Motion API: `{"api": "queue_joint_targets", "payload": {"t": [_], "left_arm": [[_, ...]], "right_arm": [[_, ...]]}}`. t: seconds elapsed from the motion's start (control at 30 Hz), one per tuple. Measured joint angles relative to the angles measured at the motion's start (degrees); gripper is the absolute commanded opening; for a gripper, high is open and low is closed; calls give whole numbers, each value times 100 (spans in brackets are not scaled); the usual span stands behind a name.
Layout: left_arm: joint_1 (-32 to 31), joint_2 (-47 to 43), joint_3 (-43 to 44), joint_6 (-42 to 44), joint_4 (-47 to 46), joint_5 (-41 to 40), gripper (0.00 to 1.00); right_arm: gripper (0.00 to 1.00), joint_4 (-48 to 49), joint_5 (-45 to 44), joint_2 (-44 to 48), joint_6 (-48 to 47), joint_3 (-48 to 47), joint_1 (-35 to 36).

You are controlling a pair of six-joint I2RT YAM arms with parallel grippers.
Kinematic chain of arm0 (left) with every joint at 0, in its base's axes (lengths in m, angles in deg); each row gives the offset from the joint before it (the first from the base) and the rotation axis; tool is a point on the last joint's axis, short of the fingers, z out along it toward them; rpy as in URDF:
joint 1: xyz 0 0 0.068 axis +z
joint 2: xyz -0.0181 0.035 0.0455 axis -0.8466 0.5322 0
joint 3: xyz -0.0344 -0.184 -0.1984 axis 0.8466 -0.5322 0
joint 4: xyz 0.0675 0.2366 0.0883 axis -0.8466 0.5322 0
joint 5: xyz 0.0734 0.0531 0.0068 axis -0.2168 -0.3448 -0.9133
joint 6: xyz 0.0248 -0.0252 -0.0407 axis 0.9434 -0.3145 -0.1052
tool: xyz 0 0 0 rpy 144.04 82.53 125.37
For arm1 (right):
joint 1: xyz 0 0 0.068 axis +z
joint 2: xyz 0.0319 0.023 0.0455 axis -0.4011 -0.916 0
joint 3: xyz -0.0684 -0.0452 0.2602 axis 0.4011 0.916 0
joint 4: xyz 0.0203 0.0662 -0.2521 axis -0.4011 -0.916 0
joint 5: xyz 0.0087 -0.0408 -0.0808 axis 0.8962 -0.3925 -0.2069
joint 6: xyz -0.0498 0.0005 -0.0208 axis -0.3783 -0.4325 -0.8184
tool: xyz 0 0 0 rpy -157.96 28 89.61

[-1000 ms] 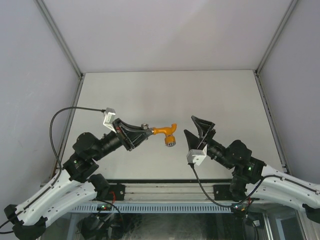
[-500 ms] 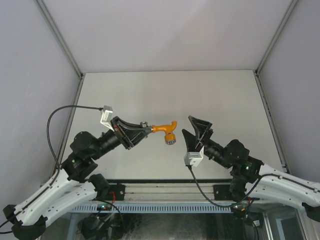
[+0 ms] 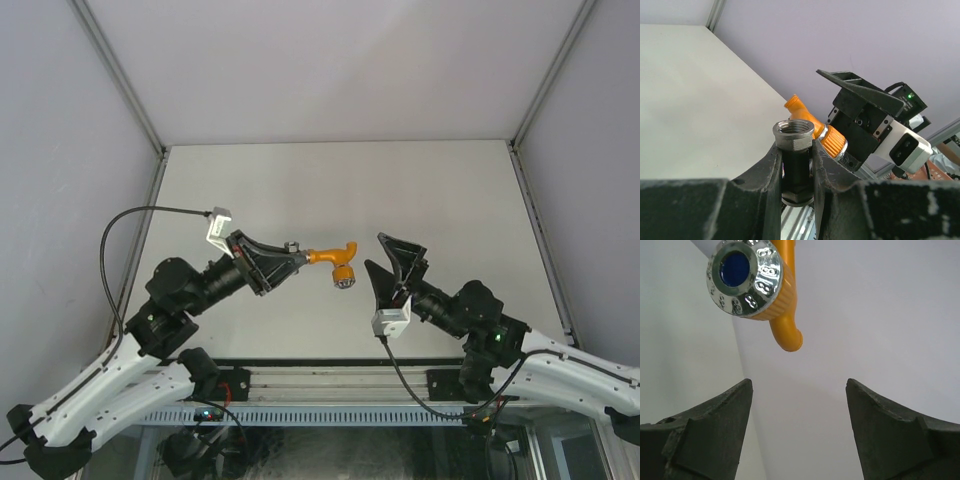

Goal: Install the water faucets

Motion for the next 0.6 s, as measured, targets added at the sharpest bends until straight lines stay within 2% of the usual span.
{"api": "queue_joint_targets", "payload": {"t": [0.27,0.6], "left_arm": [[0,131,85,-264,7,7,0],[0,382,85,-813,-348,223,0]], "right_arm": [[77,72,387,210,-313,44,-35],[74,597,782,-796,-426,44,-7]]}}
